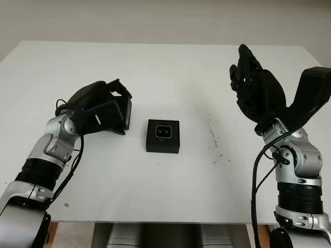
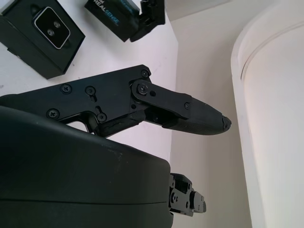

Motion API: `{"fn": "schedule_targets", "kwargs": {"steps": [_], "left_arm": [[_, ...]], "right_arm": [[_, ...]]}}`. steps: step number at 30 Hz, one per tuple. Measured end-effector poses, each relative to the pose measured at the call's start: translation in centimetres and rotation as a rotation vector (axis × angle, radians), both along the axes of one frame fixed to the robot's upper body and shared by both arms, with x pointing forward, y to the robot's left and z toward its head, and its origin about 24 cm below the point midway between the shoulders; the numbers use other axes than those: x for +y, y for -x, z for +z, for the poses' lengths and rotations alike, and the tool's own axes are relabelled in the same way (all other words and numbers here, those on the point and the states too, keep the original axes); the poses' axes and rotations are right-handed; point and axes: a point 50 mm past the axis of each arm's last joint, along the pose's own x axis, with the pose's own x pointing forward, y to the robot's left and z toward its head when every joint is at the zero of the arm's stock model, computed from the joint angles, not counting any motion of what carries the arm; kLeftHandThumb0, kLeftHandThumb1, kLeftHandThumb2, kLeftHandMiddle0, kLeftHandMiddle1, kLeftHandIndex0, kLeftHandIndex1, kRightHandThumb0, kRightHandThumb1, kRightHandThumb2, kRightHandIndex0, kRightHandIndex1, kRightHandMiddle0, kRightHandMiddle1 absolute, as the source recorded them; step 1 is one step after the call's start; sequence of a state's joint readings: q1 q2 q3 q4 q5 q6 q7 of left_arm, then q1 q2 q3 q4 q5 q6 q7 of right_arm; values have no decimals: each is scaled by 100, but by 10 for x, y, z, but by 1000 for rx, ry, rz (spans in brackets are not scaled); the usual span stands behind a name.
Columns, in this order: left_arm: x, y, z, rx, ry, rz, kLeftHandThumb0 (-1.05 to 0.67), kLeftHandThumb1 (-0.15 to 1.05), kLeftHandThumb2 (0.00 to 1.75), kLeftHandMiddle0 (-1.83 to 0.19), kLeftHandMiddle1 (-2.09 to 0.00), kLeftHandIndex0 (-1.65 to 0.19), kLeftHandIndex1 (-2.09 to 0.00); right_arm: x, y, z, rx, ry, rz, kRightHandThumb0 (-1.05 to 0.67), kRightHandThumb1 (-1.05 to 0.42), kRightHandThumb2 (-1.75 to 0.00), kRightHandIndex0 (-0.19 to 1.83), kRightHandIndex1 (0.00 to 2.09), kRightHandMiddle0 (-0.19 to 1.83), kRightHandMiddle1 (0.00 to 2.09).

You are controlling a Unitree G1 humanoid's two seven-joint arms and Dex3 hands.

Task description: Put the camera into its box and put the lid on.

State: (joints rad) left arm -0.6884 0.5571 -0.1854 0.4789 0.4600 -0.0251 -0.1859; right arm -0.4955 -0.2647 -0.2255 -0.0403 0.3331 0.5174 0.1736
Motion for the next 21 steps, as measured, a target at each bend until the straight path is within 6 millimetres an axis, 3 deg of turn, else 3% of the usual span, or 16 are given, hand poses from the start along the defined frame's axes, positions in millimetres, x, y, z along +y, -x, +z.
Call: {"fn": "schedule_targets", "kwargs": {"steps": [11,21], "left_arm": [[-5,5,20,83,74,-24,-11,94,5,-50,-152,-36,-144],[-27,-2,40,272,55,-18,-16,92,5,-47,-136,-38,-138]], "right_arm": [[8,2,-4,9,9,30,-69,-105,-70,-13,7,-7,7],[17,1,-10,45,-20,45,-67,-105,-71,-14,6,-9,6]]}}
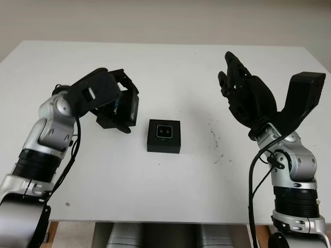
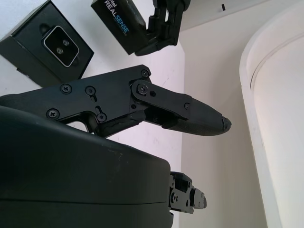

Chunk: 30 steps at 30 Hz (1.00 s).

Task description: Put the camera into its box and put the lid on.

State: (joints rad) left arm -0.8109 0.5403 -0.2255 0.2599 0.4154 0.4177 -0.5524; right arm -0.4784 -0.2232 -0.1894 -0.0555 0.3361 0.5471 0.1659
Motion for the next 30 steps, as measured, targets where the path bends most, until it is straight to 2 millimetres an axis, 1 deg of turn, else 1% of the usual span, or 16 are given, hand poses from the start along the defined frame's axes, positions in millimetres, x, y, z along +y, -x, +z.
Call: {"fn": "schedule_targets", "kwargs": {"steps": [5,13,16,19,25,28,30], "left_arm": [[-12,-3,2,64,-32,7,-14,91,5,-49,-140,-41,-140],[-24,-4,-7,148,-28,-19,-15,90,5,-48,-141,-41,-144],[-27,-3,-6,153,-14,-41,-16,90,5,-49,-140,-40,-144],[-33,-2,-6,146,2,-63,-16,89,5,-52,-141,-44,-146],[-42,-1,-5,144,57,-90,-20,90,5,-49,-147,-40,-150],[-45,1,-3,134,77,-92,-17,91,6,-43,-141,-38,-153],[-48,2,-3,128,117,-91,-16,91,6,-44,-146,-38,-155]], "right_arm": [[5,-1,-1,-9,-9,15,-68,-105,-69,-15,5,-9,6],[11,-2,-1,-47,15,57,-69,-105,-69,-15,6,-9,6],[11,-1,-1,-52,17,63,-70,-105,-67,-14,6,-8,6],[11,-1,0,-52,17,63,-71,-105,-66,-13,6,-7,7],[12,-1,2,-63,19,60,-70,-105,-67,-13,6,-7,7],[12,0,4,-71,19,64,-69,-105,-67,-14,6,-6,7],[12,0,4,-72,18,72,-69,-105,-68,-13,6,-6,7]]}}
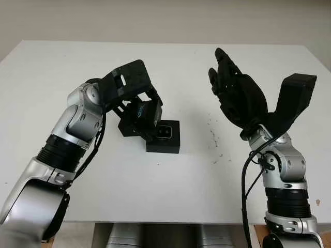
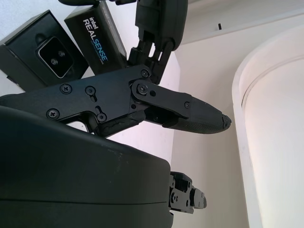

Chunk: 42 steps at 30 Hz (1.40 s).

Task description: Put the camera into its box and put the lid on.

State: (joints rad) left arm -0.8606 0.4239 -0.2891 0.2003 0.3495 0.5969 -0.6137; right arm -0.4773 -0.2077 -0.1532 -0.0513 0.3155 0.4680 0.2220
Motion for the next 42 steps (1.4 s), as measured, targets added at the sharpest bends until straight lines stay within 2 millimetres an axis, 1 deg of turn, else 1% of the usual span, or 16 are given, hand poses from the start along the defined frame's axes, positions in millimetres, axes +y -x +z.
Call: {"fn": "schedule_targets", "kwargs": {"steps": [3,5,9,14,21,26,32,42], "left_arm": [[-3,3,-5,-2,47,22,-17,92,6,-44,-153,-37,-154],[-5,5,-9,-4,58,44,-16,92,6,-43,-153,-34,-150],[-7,9,-14,-7,63,72,-14,92,6,-42,-154,-36,-150],[-10,10,-18,1,34,69,-13,92,5,-42,-153,-37,-150],[-11,12,-23,9,9,78,-10,91,5,-41,-145,-36,-146],[-12,12,-24,6,-7,76,-11,91,5,-44,-149,-37,-145],[-14,12,-24,16,-21,73,-12,92,6,-42,-150,-36,-144],[-25,10,-23,7,-48,42,-14,92,6,-41,-153,-38,-144]], "right_arm": [[0,0,-1,-2,1,7,-70,-105,-68,-13,6,-5,8],[0,0,0,-4,1,9,-70,-105,-67,-13,6,-4,8],[0,0,-1,-4,-2,9,-70,-105,-66,-12,6,-3,8],[1,1,0,-6,-8,28,-71,-105,-66,-13,6,-3,8],[2,1,-1,-5,-12,32,-72,-105,-65,-13,6,-2,9],[2,1,-1,-4,-13,25,-73,-105,-65,-12,6,-1,10],[2,1,-1,-7,-14,26,-72,-105,-66,-13,5,-3,8],[4,1,0,-13,-19,29,-71,-105,-66,-13,5,-3,9]]}}
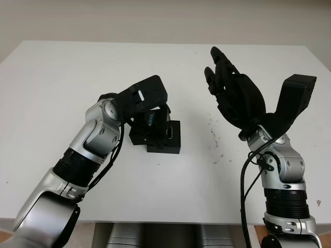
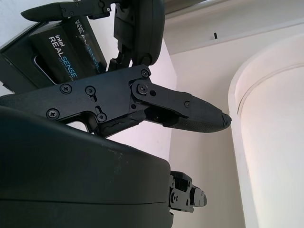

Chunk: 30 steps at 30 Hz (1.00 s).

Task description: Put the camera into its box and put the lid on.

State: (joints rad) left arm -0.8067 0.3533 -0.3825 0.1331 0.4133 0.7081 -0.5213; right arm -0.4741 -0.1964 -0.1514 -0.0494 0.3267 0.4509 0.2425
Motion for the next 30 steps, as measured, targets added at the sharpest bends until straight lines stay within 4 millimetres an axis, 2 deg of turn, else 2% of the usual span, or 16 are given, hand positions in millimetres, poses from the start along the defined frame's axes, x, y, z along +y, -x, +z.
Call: {"fn": "schedule_targets", "kwargs": {"steps": [4,12,17,23,30], "left_arm": [[-3,0,1,-5,-6,-2,-14,93,5,-43,-146,-40,-140],[-11,0,1,-25,6,-13,-11,93,5,-38,-151,-37,-151],[-16,1,0,-25,2,-13,-11,92,5,-42,-148,-36,-148],[-23,2,2,-48,-43,-24,-13,90,5,-48,-159,-38,-154],[-30,5,2,-45,-92,-32,-17,90,5,-51,-154,-36,-150]], "right_arm": [[0,0,0,-1,0,3,-71,-105,-66,-13,5,-3,9],[0,0,0,-1,0,2,-71,-105,-66,-13,5,-3,9],[1,0,-1,2,-9,-10,-72,-105,-66,-12,6,-1,10],[1,0,-1,3,-11,-15,-72,-105,-65,-12,6,-1,10],[3,0,-1,5,-9,-13,-71,-105,-68,-12,5,-2,9]]}}
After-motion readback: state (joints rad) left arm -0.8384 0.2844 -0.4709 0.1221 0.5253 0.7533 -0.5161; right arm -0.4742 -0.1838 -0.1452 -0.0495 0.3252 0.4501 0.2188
